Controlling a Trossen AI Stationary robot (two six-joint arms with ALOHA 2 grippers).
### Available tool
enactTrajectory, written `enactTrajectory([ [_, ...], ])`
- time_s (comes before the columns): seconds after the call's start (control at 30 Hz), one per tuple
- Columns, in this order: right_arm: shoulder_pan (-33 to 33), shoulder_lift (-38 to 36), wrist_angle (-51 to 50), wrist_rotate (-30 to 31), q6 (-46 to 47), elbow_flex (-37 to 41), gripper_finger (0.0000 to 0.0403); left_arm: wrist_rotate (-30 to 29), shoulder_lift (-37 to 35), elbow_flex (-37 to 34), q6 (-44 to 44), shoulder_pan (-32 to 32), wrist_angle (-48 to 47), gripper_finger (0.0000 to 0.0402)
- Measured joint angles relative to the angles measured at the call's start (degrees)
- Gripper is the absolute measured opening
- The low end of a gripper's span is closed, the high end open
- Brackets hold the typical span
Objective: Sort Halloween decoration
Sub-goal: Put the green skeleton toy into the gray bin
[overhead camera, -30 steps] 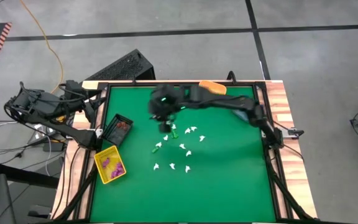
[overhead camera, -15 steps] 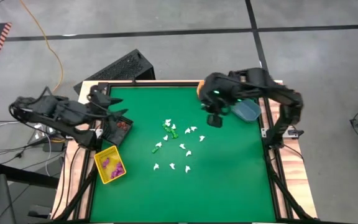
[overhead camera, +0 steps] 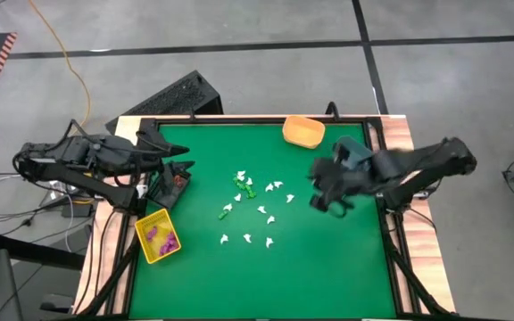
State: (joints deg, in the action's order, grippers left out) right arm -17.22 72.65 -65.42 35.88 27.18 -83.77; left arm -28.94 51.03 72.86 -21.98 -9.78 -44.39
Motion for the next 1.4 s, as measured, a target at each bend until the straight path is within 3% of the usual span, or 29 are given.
enactTrajectory([
  [0.17,-1.54,0.73,28.47,0.07,1.27,20.74,0.0111,1.5,0.53,0.0,0.96,-0.02,2.21,0.0199],
  [0.3,-0.88,5.64,54.59,-1.03,-1.53,31.63,0.0111,1.67,0.89,0.0,0.93,-0.02,2.5,0.0199],
  [0.5,3.49,18.19,77.87,-2.46,-10.88,33.49,0.0111,1.76,1.1,0.0,3.51,-0.02,4.78,0.0199],
  [0.6,7.28,25.19,86.6,-10.42,-13.95,32.26,0.0111,1.76,1.11,0.0,3.89,-0.02,5.2,0.0199],
  [0.83,13.97,32.83,78.18,-25.0,-16.94,24.18,0.012,2.76,1.09,0.0,4.4,-0.02,4.94,0.0199],
  [1.0,16.33,32.66,70.91,-25.39,-21.97,21.79,0.0146,2.14,1.11,0.0,4.44,-0.02,4.72,0.0199],
  [1.4,18.59,34.84,68.88,-27.21,-22.75,21.6,0.0238,-0.24,1.07,0.0,5.68,0.04,3.54,0.0199],
])
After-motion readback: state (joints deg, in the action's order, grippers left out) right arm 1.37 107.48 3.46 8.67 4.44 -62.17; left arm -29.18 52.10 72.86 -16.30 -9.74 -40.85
